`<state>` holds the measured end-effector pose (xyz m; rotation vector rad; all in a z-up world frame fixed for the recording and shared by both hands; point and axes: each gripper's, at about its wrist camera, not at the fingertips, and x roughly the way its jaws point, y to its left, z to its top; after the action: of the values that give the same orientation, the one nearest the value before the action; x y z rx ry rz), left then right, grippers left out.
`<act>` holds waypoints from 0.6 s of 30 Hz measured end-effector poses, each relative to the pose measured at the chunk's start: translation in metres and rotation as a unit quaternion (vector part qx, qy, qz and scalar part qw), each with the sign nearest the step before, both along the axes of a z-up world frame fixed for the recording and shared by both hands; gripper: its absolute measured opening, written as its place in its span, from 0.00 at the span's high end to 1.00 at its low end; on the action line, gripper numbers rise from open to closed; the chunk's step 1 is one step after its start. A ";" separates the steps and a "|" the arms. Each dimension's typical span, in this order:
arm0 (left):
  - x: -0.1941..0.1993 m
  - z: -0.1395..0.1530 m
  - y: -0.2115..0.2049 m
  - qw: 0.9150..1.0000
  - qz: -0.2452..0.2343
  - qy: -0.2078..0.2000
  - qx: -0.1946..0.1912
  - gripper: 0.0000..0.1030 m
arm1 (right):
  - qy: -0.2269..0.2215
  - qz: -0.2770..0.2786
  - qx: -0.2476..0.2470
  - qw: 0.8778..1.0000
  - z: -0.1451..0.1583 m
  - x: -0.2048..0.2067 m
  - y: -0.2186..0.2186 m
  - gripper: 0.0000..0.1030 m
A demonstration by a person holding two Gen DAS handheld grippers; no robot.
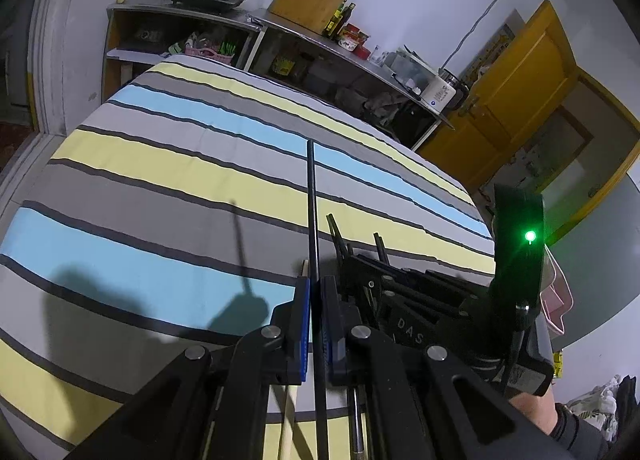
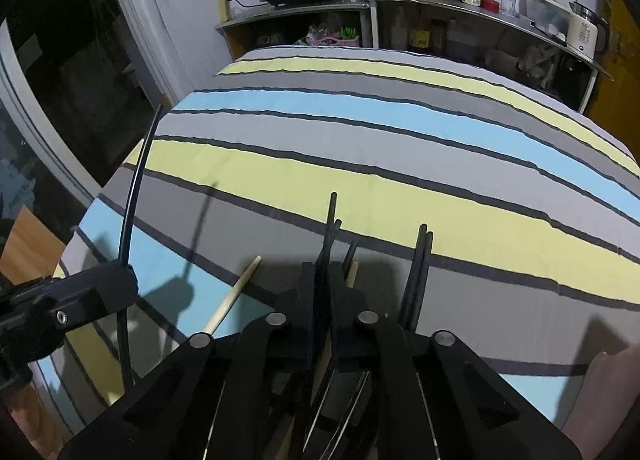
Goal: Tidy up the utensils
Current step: 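Carry the black chopsticks upright with both tools and lower them into the pink holder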
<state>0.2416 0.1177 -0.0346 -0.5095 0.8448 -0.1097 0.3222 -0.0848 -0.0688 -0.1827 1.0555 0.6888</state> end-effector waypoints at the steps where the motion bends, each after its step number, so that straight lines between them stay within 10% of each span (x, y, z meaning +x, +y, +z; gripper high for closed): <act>1: 0.000 0.000 0.000 1.000 0.000 0.000 0.001 0.95 | 0.002 0.002 -0.002 1.000 0.000 0.000 0.000 0.94; 18: -0.019 0.044 -0.015 0.999 -0.015 -0.032 0.025 0.95 | -0.041 -0.011 0.065 0.997 0.078 -0.028 -0.031 0.95</act>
<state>0.2225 0.1023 0.0089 -0.4442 0.7910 -0.1318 0.2945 -0.1160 0.0092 -0.0866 0.9301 0.7222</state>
